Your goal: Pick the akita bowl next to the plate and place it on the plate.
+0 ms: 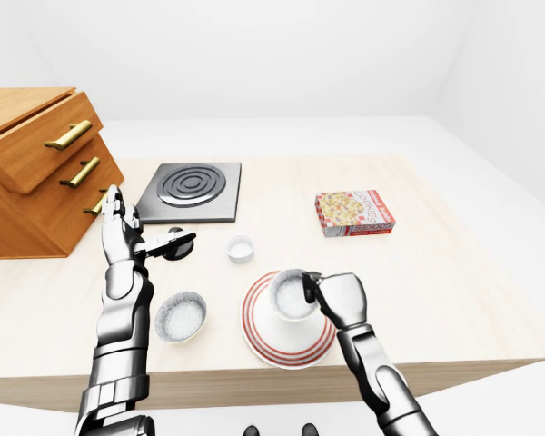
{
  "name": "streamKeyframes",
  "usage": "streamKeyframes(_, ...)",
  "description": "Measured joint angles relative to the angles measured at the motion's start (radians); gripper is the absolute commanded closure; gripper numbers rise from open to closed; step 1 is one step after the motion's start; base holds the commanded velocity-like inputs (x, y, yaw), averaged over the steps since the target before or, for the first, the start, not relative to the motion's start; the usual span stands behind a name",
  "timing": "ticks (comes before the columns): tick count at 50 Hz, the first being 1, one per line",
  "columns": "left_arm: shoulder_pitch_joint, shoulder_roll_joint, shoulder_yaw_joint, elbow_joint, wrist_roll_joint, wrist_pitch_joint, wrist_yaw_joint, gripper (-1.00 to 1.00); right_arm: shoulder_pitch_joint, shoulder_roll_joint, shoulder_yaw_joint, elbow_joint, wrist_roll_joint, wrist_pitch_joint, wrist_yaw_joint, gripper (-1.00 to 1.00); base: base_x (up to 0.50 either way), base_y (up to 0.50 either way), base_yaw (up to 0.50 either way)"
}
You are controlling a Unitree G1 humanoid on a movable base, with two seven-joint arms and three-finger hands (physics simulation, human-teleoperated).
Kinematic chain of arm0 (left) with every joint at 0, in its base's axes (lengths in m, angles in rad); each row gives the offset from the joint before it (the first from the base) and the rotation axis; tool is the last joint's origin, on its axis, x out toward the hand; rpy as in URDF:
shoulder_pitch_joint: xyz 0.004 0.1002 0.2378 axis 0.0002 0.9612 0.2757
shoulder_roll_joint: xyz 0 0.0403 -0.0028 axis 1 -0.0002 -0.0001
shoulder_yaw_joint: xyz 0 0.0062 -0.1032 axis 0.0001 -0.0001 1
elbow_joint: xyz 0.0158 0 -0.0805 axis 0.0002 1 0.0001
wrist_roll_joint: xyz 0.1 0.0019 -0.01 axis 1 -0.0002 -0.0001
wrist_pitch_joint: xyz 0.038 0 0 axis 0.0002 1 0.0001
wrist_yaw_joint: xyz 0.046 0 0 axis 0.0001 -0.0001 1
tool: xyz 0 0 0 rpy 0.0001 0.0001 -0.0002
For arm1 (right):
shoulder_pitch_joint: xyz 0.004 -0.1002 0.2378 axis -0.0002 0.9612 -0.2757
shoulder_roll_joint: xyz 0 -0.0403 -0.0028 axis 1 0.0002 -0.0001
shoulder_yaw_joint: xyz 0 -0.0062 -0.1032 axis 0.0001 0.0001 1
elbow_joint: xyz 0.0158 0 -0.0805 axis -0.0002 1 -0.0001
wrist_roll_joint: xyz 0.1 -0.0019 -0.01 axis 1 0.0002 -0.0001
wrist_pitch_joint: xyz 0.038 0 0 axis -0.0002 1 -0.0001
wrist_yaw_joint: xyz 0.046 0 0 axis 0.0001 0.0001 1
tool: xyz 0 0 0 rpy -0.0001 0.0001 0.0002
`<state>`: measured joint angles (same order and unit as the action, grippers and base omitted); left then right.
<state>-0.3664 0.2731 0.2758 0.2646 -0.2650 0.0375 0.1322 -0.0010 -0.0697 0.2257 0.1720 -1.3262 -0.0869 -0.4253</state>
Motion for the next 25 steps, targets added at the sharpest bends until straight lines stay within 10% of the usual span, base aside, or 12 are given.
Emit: streamKeyframes(25,0.001,-0.001,0.000,-0.001,0.000,-0.001,-0.003,-1.00,-0.029,0.010,0.042,0.085,-0.066,0.000,-0.082,1.00,0.00,0.00,0.00)
